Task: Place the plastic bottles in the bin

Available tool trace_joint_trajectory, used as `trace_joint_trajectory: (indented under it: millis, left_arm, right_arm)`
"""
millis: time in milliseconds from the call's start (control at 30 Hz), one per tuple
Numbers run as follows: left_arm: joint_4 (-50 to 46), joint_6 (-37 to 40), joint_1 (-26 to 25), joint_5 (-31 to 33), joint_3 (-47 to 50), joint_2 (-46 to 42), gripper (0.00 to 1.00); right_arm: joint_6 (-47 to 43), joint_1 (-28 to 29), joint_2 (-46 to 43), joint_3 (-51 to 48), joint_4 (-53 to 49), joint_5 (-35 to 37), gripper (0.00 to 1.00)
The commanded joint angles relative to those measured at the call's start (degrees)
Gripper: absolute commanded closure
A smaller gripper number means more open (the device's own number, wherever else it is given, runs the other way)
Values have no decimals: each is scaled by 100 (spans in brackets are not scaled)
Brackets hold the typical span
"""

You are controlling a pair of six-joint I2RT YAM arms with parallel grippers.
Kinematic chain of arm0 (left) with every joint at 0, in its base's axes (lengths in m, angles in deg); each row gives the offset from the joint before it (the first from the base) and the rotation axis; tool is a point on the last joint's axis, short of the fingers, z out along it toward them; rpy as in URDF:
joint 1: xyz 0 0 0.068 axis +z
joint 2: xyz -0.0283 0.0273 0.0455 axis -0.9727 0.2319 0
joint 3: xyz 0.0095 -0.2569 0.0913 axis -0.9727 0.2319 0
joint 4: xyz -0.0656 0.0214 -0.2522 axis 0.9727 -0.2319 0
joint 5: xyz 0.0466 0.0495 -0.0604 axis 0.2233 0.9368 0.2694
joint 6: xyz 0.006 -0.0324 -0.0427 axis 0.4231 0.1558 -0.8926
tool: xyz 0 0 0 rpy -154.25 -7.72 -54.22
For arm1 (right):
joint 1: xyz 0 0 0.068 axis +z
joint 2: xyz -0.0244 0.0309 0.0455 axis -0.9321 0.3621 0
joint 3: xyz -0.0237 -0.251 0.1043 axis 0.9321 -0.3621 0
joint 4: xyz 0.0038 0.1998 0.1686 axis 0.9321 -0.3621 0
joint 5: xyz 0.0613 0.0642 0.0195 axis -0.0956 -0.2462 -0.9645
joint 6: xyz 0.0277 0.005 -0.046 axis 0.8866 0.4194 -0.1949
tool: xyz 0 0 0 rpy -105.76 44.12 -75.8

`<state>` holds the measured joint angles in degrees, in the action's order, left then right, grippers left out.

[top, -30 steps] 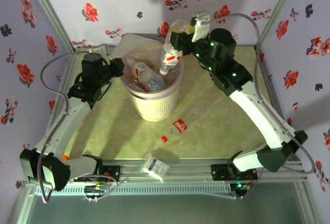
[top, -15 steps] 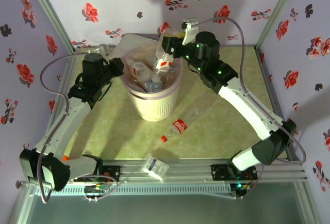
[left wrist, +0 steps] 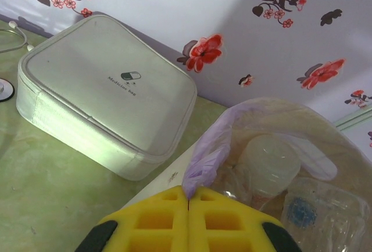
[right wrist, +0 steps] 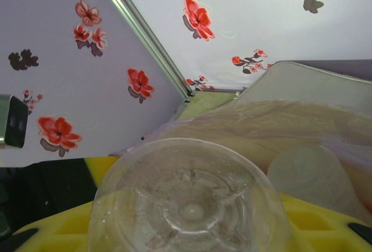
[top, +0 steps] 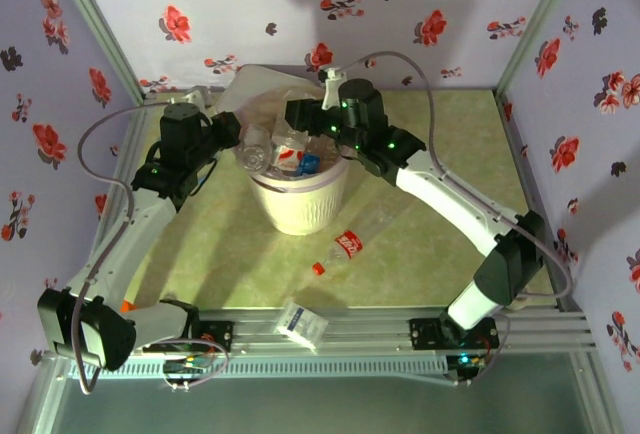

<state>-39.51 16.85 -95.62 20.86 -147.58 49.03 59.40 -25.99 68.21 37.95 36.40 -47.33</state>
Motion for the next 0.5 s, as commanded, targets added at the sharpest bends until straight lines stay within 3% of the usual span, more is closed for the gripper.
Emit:
trace_joint_trajectory:
  millis: [0, 200, 467]
  left_arm:
    - [-337, 9, -31, 119, -108, 7, 100]
    - [-370, 44, -31, 122, -121, -6, 100]
    - [-372, 31, -31, 119, -182, 61, 100]
  right_arm:
    - [-1102, 9, -94, 316, -1083, 346, 76]
    - [-2141, 26, -517, 31, -827, 42, 75]
    - [-1917, 94, -662, -1107, -293, -538, 63]
